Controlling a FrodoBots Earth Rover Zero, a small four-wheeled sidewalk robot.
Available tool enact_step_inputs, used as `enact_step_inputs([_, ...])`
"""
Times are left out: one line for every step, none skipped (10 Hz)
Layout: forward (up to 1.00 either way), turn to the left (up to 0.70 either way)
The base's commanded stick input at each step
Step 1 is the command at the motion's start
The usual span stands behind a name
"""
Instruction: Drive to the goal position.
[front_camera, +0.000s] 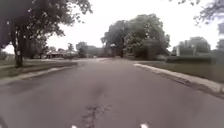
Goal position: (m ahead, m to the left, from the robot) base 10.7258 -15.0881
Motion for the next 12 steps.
enact_step_inputs([0.70,0.00])
enact_step_inputs([0.70,0.00])
enact_step_inputs([0.70,0.00])
enact_step_inputs([0.70,-0.11])
enact_step_inputs([0.70,-0.35])
enact_step_inputs([0.70,-0.26])
enact_step_inputs([0.70,0.00])
enact_step_inputs([0.70,0.00])
enact_step_inputs([0.70,0.00])
enact_step_inputs([0.70,0.00])
enact_step_inputs([0.70,0.00])
enact_step_inputs([0.70,0.00])
